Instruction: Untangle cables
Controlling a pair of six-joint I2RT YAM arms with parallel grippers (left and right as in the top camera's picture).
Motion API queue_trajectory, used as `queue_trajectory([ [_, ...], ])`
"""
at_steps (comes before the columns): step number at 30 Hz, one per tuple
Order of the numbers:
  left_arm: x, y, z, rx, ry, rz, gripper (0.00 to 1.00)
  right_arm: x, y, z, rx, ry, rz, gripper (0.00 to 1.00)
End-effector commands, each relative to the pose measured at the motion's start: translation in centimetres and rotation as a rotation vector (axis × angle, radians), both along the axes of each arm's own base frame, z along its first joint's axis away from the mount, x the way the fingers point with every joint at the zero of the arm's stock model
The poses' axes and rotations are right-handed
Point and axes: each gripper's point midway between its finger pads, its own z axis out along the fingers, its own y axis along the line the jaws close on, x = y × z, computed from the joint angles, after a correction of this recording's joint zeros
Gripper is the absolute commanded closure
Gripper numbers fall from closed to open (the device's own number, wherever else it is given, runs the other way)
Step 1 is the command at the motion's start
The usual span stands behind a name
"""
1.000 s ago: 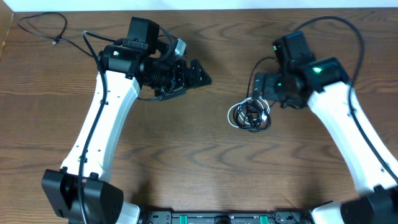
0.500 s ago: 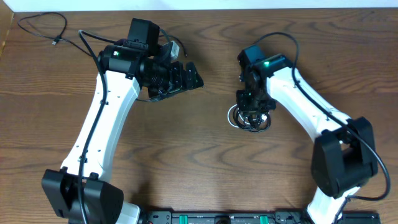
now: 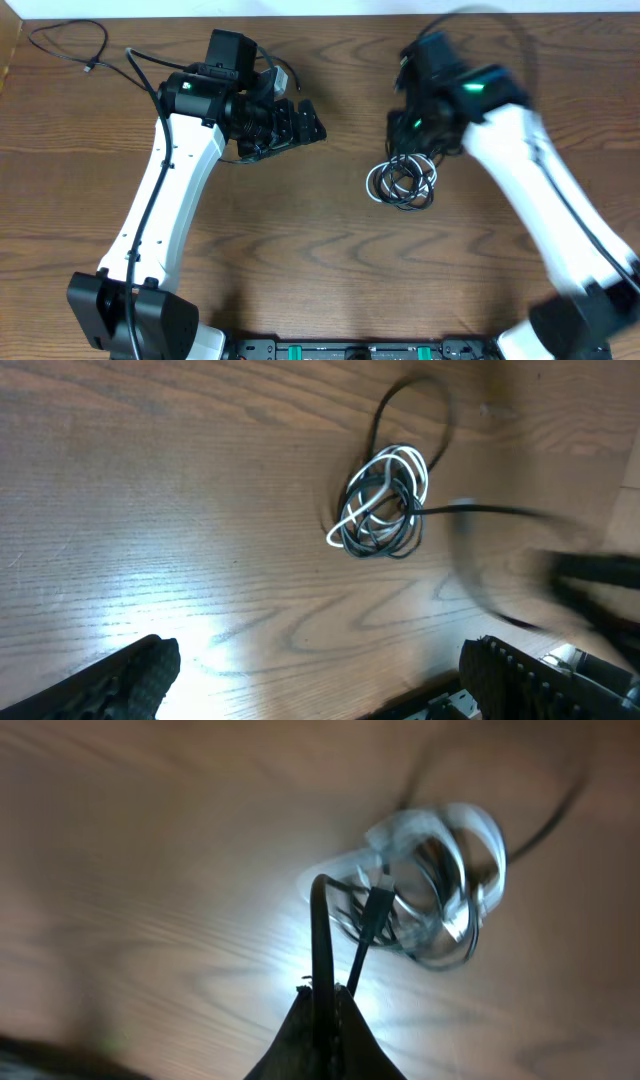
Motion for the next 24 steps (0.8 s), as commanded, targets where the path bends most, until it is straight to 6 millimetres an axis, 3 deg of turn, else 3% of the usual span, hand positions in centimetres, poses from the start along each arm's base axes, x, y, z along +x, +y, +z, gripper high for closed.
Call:
queue_trajectory([
  [1,0.2,0.1,0.1,0.01,-0.01,-0.004,0.06,-2.2,-0.1,11.0,0.164,-0.252,0.017,0.99],
  [4,0.0,0.2,-0.2,0.012,-0.001,-0.004,0.06,-4.0,-1.1,16.9,0.238,-0.421,0.016,0.98],
  [7,-0.1,0.2,-0.4,0.013,0.006,-0.004,0.06,-5.9,-2.1,21.1,0.297,-0.559,0.015,0.98],
  [15,-0.2,0.2,-0.6,0.014,0.013,-0.004,0.06,-9.5,-3.8,29.7,0.439,-0.867,0.02,0.99],
  [19,-0.3,0.1,-0.6,0.014,0.016,-0.008,0.06,-9.8,-4.2,29.6,0.427,-0.867,0.006,0.99],
  [22,-0.8,-0.7,-0.5,-0.006,0.024,-0.03,0.06,-8.2,-5.4,26.9,0.321,-0.8,-0.071,0.99],
  [24,-1.5,-2.2,0.2,-0.071,0.022,-0.094,0.06,-6.7,-6.5,24.6,0.231,-0.738,-0.154,0.98],
])
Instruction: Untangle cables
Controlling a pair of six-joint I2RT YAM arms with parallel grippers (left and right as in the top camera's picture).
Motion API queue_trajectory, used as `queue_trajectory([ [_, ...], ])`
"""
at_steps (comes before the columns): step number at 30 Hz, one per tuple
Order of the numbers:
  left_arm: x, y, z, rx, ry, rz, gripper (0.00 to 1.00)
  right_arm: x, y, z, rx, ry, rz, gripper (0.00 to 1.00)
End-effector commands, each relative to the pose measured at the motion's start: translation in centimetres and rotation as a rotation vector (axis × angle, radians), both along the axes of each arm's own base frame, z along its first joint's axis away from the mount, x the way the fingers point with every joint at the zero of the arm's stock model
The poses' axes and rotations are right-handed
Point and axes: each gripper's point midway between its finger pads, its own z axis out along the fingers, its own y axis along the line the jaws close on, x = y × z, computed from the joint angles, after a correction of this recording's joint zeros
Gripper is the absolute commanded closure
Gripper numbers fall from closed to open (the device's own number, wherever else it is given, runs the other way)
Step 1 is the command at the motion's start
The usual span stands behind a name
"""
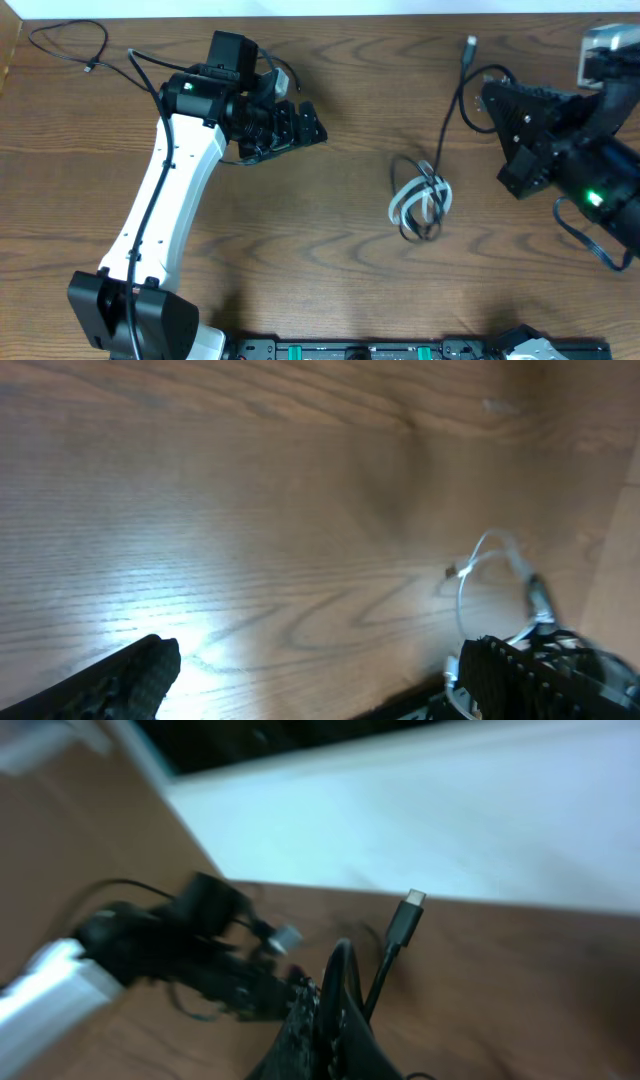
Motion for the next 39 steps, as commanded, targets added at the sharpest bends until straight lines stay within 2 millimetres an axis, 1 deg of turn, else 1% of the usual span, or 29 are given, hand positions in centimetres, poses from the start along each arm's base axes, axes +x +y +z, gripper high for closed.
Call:
queue_trajectory([
  [1,-1.5,-2.8,0.9,-0.114,-0.007,-0.14,0.06,3.4,-1.9,-3.5,-0.064,0.12,-0.194,0.99],
  [2,-2.2,-3.9,1.6,-0.169,-0.029,-0.216,0.06,3.9,-1.9,-4.2,-0.061,0.151,-0.217,0.99],
  [4,-3.5,-5.8,2.7,-0.256,-0.059,-0.329,0.06,5.2,-1.3,-5.5,-0.041,0.209,-0.24,0.99],
  [7,-4.6,-7.3,2.9,-0.269,-0.057,-0.383,0.06,6.8,-0.4,-6.2,0.023,0.255,-0.27,0.99],
  [9,-5.1,-7.9,2.5,-0.242,-0.058,-0.406,0.06,7.5,0.6,-6.0,0.068,0.261,-0.246,0.98],
  [12,-5.4,-8.1,1.6,-0.165,-0.071,-0.423,0.06,7.5,2.6,-4.7,0.134,0.239,-0.143,0.98],
  [14,-5.4,-8.2,1.1,-0.12,-0.084,-0.43,0.06,7.0,3.9,-3.2,0.182,0.208,-0.062,0.98],
  [16,-5.1,-8.3,0.9,-0.093,-0.093,-0.418,0.06,6.4,4.5,-1.9,0.218,0.178,-0.01,0.98],
  [17,-4.8,-8.2,0.7,-0.079,-0.091,-0.394,0.06,6.1,4.5,-1.3,0.237,0.168,-0.004,0.99],
  [20,-3.8,-8.0,0.6,-0.051,-0.092,-0.323,0.06,4.9,3.9,0.2,0.279,0.138,-0.003,0.99],
  [23,-3.0,-8.3,0.9,-0.061,-0.129,-0.319,0.06,3.5,3.4,1.2,0.304,0.119,0.005,0.98],
  [26,-2.1,-8.6,1.3,-0.073,-0.178,-0.318,0.06,1.9,3.4,2.2,0.324,0.101,0.051,0.98],
  [28,-1.2,-8.6,1.4,-0.053,-0.219,-0.306,0.06,0.8,3.4,2.9,0.351,0.097,0.075,0.98],
  [31,0.8,-6.9,0.7,0.065,-0.264,-0.214,0.06,-0.3,3.1,3.8,0.385,0.087,0.085,0.98],
  [33,1.7,-5.9,0.2,0.13,-0.271,-0.157,0.06,-1.0,2.8,4.4,0.396,0.066,0.089,0.99],
  [35,1.9,-5.9,-0.3,0.137,-0.263,-0.158,0.06,-1.7,2.4,5.0,0.406,0.046,0.094,0.98],
  [39,1.6,-6.8,-1.8,0.131,-0.218,-0.186,0.06,-2.7,1.9,6.0,0.429,0.016,0.099,0.99],
])
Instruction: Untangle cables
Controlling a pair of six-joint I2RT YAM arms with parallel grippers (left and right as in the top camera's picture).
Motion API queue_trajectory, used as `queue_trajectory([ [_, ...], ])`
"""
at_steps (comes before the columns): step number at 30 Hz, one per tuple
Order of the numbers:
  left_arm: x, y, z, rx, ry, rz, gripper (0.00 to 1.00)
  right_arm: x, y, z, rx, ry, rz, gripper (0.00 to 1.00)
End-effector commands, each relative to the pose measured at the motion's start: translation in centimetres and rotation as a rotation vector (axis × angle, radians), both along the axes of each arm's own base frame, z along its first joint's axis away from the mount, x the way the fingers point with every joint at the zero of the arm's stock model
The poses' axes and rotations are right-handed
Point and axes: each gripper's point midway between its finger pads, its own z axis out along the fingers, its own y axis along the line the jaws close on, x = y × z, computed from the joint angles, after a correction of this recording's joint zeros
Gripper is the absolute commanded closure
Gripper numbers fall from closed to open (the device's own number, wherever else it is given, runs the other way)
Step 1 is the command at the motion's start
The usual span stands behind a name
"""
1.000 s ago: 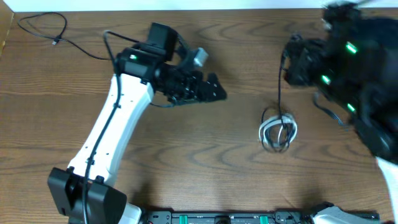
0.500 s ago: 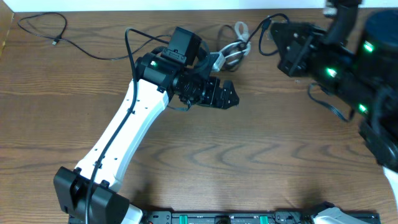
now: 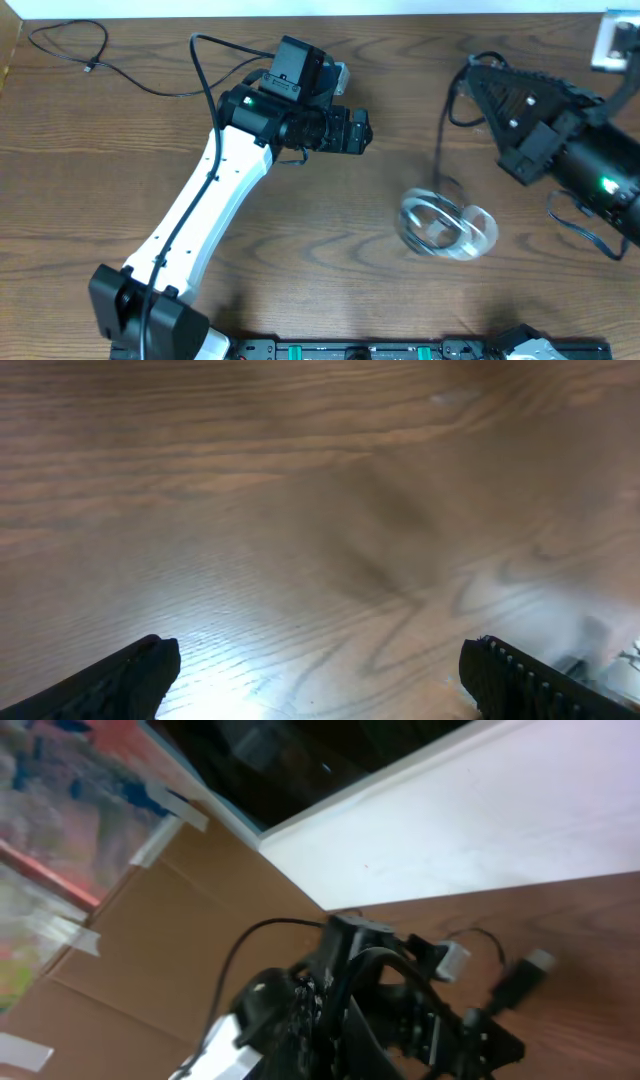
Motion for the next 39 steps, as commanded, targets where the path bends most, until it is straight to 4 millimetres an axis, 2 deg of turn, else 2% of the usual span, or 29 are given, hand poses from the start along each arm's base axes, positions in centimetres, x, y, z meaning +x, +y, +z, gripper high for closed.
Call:
queue_trajectory([
  [1,0.1,-0.5,-2.3,0.034,0.051,0.001,0.06,-1.4,-0.4,1.5,0.036,-0.039,0.011,0.98],
  [5,-1.4,-2.8,-1.9,-0.082,0.114,-0.089,0.06,-1.5,-0.5,1.3,0.032,-0.031,0.011,0.98],
  [14,-4.5,-6.4,1.8,-0.38,0.23,-0.256,0.06,-1.4,-0.4,0.8,0.022,-0.012,0.01,0.99],
  [18,-4.7,-6.5,1.9,-0.385,0.241,-0.254,0.06,-1.3,-0.4,0.8,0.024,-0.014,0.011,0.99],
  [24,-3.1,-5.2,0.3,-0.276,0.22,-0.138,0.06,-1.3,-0.3,1.0,0.027,-0.02,0.015,0.99],
  [30,-2.9,-5.0,0.0,-0.258,0.212,-0.127,0.06,-1.4,-0.2,1.1,0.03,-0.023,0.023,0.99],
  [35,-3.4,-5.5,-0.2,-0.255,0.22,-0.142,0.06,-1.4,-0.2,1.6,0.039,-0.044,0.023,0.98],
  [39,-4.8,-6.6,-0.3,-0.246,0.236,-0.179,0.06,-1.4,-0.2,1.7,0.041,-0.047,0.023,0.99],
])
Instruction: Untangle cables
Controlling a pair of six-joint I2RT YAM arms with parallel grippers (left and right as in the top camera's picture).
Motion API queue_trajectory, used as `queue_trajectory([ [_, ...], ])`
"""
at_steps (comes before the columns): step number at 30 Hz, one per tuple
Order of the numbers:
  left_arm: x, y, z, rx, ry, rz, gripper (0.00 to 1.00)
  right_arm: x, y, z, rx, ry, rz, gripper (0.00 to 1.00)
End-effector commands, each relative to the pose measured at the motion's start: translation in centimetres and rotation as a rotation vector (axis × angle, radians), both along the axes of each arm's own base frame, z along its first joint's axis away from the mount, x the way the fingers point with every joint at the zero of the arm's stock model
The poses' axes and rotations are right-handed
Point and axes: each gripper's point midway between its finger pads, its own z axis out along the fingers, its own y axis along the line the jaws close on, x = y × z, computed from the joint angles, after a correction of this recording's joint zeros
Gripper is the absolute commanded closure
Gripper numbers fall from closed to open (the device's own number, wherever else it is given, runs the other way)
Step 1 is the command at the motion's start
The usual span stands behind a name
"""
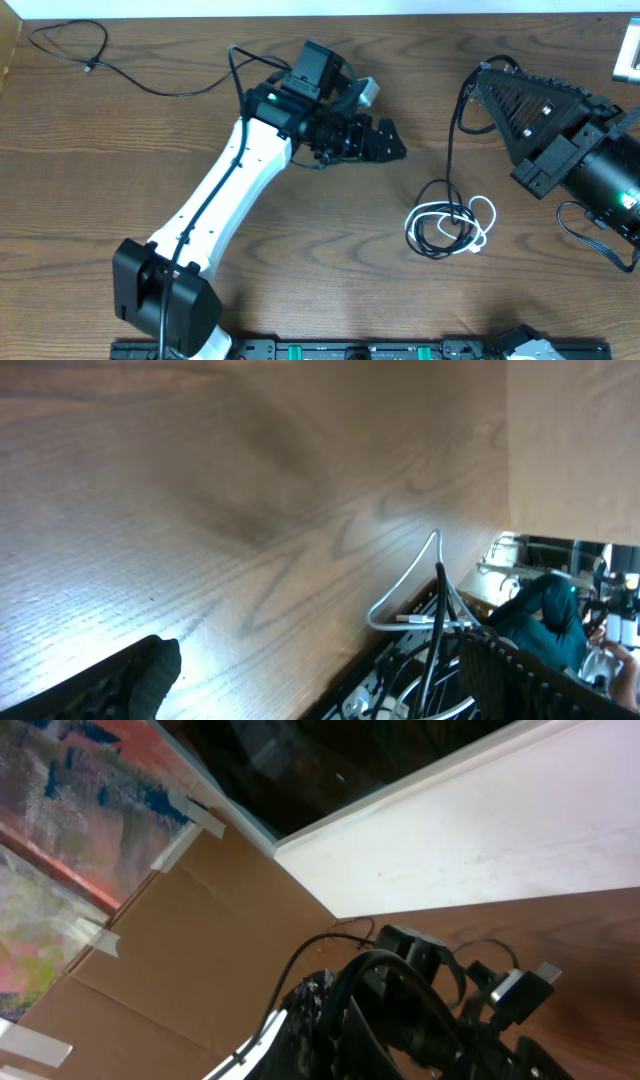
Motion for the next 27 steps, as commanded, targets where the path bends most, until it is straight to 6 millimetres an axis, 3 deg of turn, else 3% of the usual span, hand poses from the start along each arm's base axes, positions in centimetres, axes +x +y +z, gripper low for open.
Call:
queue_trajectory([
  [1,-1.3,-1.0,-0.3,0.012,0.012,-0.029,0.06,-0.6,0.0,0.7,0.017,-0.016,0.011,0.99],
  [10,-2.6,-1.7,-0.7,0.024,0.027,-0.062,0.07,-0.5,0.0,1.1,0.024,-0.031,0.011,0.99],
  [15,-3.0,-0.9,-2.9,0.12,0.03,-0.042,0.12,-0.6,0.0,1.2,0.025,-0.033,0.013,0.98],
  [17,-2.9,-0.5,-3.6,0.151,0.026,-0.033,0.22,-0.6,0.0,1.2,0.026,-0.032,0.016,0.98],
  [23,-1.6,1.7,-5.8,0.298,-0.031,0.032,0.63,-0.8,0.3,1.2,0.033,-0.027,0.035,0.98],
  [27,-1.6,2.1,-6.3,0.323,-0.032,0.039,0.92,-0.8,0.3,1.2,0.032,-0.028,0.034,0.98],
])
